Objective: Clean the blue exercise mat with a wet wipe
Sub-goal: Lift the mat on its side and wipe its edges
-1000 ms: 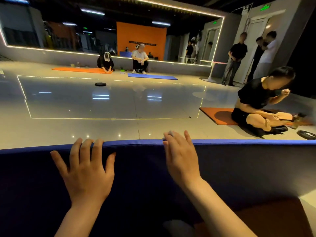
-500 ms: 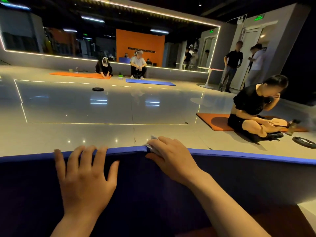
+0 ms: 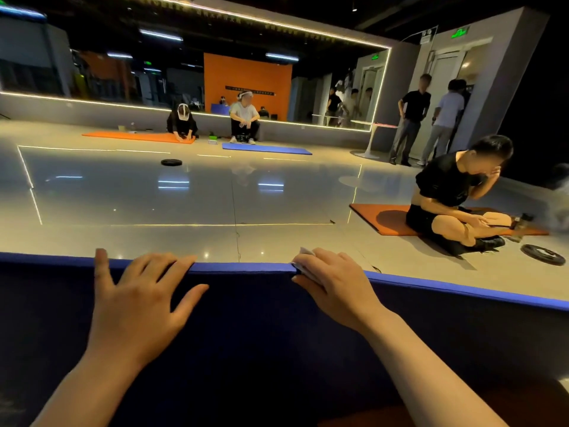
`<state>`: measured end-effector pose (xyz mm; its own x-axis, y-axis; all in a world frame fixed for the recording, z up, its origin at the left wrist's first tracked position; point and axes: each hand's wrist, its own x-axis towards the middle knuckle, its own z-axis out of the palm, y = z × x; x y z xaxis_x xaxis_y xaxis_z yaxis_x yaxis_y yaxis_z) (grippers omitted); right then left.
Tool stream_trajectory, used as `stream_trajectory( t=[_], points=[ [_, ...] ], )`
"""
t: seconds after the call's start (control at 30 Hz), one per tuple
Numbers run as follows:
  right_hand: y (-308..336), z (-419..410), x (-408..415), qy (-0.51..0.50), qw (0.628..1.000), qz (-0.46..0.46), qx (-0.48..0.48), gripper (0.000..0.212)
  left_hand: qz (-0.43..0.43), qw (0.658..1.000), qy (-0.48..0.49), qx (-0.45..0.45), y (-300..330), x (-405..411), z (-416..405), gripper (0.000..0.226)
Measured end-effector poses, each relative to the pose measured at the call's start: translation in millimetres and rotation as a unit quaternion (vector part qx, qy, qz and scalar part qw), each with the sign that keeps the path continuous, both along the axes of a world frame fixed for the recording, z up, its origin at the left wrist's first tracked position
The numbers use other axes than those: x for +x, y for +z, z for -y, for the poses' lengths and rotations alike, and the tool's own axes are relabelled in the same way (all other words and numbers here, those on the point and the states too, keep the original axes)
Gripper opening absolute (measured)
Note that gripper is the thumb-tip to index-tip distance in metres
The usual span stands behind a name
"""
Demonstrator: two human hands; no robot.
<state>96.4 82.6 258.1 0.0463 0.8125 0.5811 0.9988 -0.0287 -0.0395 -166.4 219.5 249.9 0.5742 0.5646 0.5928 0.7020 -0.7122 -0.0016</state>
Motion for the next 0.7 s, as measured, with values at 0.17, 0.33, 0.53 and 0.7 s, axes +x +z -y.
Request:
stream_trajectory(
  t=[0.17, 0.33, 0.53, 0.7],
  points=[
    [22.6, -17.6, -8.9, 0.036, 0.998, -0.048, 0.012, 0.023, -0.003, 0.999, 0.028, 0.03, -2.3, -11.5, 8.5, 0.061],
    [66.4, -29.8, 0.8, 0.031, 0.998, -0.036, 0.038, 0.022, 0.058, 0.993, 0.05, 0.088, 29.5, -3.7, 7.1, 0.055],
    [46.6, -21.3, 34.7, 0.007, 0.997, -0.055, -0.062, 0.014, 0.018, 0.999, 0.041, 0.011, 15.9, 21.3, 19.3, 0.051],
    [-1.7, -22.6, 55.4, -0.073, 0.995, -0.067, -0.005, 0.03, -0.005, 0.999, 0.013, 0.039, -16.0, 40.3, 8.1, 0.055]
  ],
)
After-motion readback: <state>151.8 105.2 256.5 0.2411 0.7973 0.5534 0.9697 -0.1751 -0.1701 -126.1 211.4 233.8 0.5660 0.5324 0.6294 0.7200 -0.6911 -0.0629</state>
